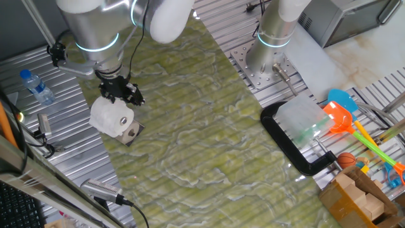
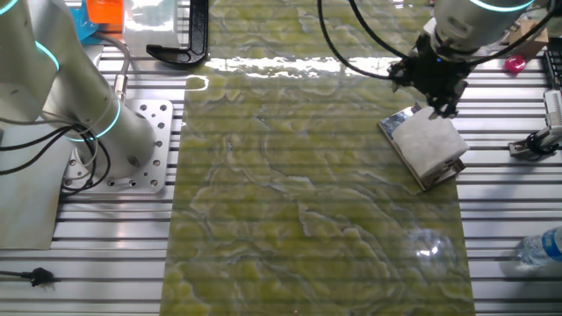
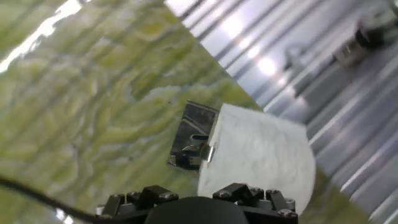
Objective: Put the toilet paper on its holder
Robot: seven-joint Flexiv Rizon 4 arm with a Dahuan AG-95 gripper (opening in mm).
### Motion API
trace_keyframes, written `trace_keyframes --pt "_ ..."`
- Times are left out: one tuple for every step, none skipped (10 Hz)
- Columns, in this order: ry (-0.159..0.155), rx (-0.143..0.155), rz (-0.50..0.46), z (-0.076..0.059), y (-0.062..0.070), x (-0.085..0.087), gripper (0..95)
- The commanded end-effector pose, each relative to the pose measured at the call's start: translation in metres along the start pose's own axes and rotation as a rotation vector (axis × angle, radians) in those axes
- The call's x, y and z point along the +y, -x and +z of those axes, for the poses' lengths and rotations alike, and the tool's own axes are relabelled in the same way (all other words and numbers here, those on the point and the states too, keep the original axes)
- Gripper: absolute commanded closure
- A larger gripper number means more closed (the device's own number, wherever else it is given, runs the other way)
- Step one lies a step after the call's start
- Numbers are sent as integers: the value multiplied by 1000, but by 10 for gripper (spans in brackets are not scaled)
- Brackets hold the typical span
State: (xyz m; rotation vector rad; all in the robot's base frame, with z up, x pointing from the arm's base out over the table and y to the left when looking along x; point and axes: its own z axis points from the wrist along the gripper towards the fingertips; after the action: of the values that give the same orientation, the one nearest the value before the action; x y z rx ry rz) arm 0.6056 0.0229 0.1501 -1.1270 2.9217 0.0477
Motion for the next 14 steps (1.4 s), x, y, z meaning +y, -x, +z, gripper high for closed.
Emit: trace_keyframes --pt "7 1 285 2 -9 22 190" --pt "5 1 339 0 -8 30 190" --pt "5 4 393 -3 -5 37 380" --pt "1 6 431 -3 -2 48 380" --pt "-3 3 455 -1 -2 56 570" --pt "-4 2 506 1 -3 66 760" --pt "-1 4 572 5 -3 75 950" --pt "1 6 613 7 -6 81 950" --pt "8 6 665 11 -11 88 950" --pt "10 5 703 13 -15 92 950" --pt "9 5 785 16 -18 96 950" --pt "9 5 814 17 -18 97 760" --pt "-5 21 837 17 -19 97 760" --pt "-19 50 858 17 -20 100 950"
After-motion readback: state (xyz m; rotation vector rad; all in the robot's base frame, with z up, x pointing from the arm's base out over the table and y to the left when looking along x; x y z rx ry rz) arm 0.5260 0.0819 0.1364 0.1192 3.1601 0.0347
